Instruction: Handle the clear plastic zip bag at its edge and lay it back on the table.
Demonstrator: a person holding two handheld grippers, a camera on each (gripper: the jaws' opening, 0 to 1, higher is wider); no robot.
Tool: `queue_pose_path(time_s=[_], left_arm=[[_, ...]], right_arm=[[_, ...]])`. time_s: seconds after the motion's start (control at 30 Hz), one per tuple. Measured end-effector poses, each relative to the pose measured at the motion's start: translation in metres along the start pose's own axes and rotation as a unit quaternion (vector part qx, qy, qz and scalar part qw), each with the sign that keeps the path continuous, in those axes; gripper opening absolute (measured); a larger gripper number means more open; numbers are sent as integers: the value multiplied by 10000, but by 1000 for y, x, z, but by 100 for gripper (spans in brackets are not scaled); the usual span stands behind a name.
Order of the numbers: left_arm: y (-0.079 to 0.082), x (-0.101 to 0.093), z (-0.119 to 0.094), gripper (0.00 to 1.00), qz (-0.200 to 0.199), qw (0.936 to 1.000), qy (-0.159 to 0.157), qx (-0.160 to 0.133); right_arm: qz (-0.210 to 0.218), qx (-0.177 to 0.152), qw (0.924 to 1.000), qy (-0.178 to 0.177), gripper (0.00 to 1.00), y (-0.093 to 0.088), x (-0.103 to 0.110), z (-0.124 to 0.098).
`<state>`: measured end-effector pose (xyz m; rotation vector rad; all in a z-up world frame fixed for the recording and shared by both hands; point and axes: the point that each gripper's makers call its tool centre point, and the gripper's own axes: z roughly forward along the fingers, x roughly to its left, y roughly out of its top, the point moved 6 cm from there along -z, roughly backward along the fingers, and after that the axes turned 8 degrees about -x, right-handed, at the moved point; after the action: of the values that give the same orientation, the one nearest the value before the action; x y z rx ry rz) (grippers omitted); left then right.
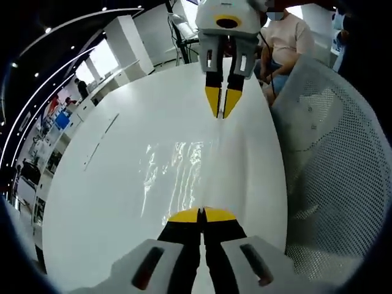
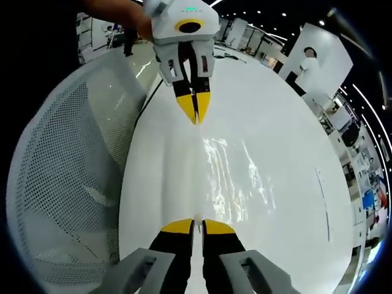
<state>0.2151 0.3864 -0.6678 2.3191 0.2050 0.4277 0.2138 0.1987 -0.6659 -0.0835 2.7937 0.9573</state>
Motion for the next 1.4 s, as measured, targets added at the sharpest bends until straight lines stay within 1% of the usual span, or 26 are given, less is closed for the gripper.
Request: queue_pose_path(time_s=[0.1, 0.23, 0.4, 0.5, 0.6, 0.67, 0.9, 1.0, 1.07, 1.13, 1.4], left_arm=[[-1, 0, 0, 0, 20, 10000, 26, 13], [-1, 0, -2, 0, 92, 9999, 95, 28], [0, 1, -2, 0, 182, 9997, 136, 20], [2, -3, -1, 0, 363, 9992, 149, 30], [2, -3, -1, 0, 401, 9991, 155, 32], [4, -7, 0, 0, 503, 9986, 139, 86], [6, -5, 0, 0, 503, 9986, 175, 35], [6, -5, 0, 0, 462, 9988, 189, 5], [7, -6, 1, 0, 530, 9984, 185, -14], [7, -7, 0, 0, 569, 9982, 186, -11], [6, -9, 0, 0, 775, 9968, 175, 34]], right_arm=[[119, -81, 9999, -32, 6, 6, -1, 0], [123, -236, 9996, -47, 6, 17, -1, -1], [71, -345, 9994, -51, 6, 26, -3, 0], [54, -427, 9990, -107, 6, 33, -8, 0], [86, -481, 9987, -120, 6, 34, -11, 2], [54, -474, 9988, -120, 6, 35, -11, 3], [102, -467, 9988, -77, 6, 34, -12, 10], [71, -422, 9991, 13, 6, 33, -9, 15], [23, -376, 9993, 40, 6, 33, -8, 17], [78, -385, 9992, 43, 6, 34, -8, 18], [121, -515, 9986, 11, 6, 42, -12, 17]])
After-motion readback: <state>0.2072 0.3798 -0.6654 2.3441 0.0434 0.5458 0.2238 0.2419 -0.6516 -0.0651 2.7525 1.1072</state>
